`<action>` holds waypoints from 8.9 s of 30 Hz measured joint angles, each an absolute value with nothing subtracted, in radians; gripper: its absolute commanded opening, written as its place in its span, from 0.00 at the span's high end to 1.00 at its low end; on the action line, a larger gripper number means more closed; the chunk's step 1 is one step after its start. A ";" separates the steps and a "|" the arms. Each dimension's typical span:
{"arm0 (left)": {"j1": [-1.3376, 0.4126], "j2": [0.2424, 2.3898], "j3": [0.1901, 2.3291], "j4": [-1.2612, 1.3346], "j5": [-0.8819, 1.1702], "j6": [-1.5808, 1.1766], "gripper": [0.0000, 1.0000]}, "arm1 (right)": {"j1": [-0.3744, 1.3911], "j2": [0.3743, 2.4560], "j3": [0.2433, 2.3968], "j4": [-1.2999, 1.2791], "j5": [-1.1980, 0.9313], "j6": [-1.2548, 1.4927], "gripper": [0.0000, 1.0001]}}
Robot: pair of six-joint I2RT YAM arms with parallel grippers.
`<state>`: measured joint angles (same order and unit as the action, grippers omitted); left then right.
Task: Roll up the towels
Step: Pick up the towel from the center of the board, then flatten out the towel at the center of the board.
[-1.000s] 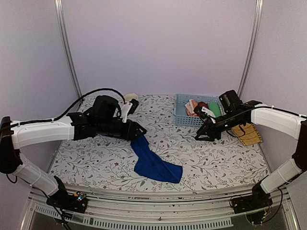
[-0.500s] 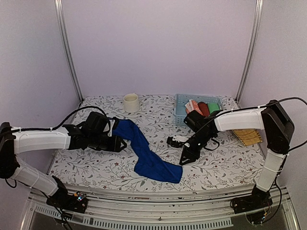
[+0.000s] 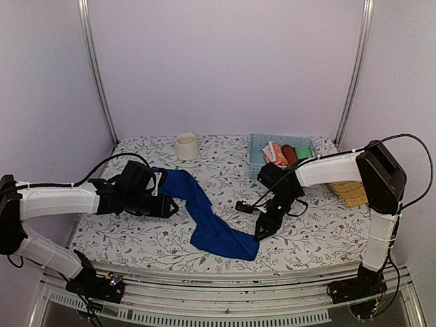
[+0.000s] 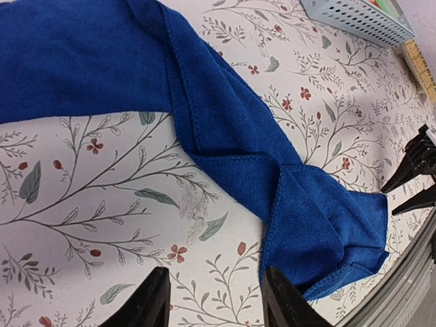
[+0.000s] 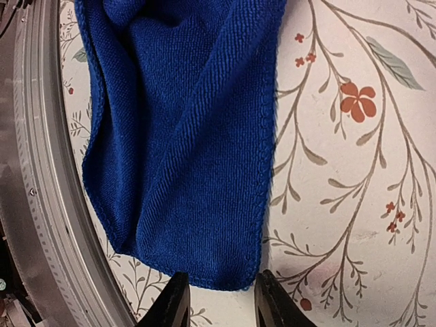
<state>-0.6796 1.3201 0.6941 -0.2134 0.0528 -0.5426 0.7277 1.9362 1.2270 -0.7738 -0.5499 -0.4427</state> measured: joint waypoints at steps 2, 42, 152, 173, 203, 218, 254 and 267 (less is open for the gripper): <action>-0.679 1.320 0.694 -0.213 0.050 -0.543 0.52 | 0.728 1.952 1.240 -0.776 -0.558 -0.437 0.68; -0.599 1.242 0.687 -0.233 0.013 -0.498 0.51 | 0.889 1.900 1.179 -0.567 0.187 -0.387 0.91; -0.385 1.065 0.700 -0.230 0.480 -0.462 0.82 | 0.159 1.540 1.170 -0.548 -0.237 -0.413 0.97; -0.419 1.224 0.776 -0.570 0.167 -0.509 0.58 | 0.144 1.559 1.021 -0.513 -0.316 -0.400 0.97; -0.427 1.382 0.670 -0.377 0.344 -0.487 1.00 | 0.144 1.580 1.021 -0.508 -0.350 -0.404 0.97; -0.372 1.320 1.095 -0.594 0.014 -0.330 1.00 | 0.116 1.577 1.358 -0.628 -0.306 -0.425 0.98; -0.301 0.419 1.161 -0.593 0.046 -0.100 1.00 | 0.039 0.628 1.287 -1.002 -0.679 -0.653 0.98; -0.292 1.219 0.887 -0.462 -0.138 -0.287 1.00 | 0.039 1.278 0.929 -0.686 -0.473 -0.594 0.75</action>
<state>-0.2916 1.2194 0.8871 -0.4618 -0.1379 -0.2871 0.0387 1.2781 0.9291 -0.6865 -0.4728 -0.5941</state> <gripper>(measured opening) 0.008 0.041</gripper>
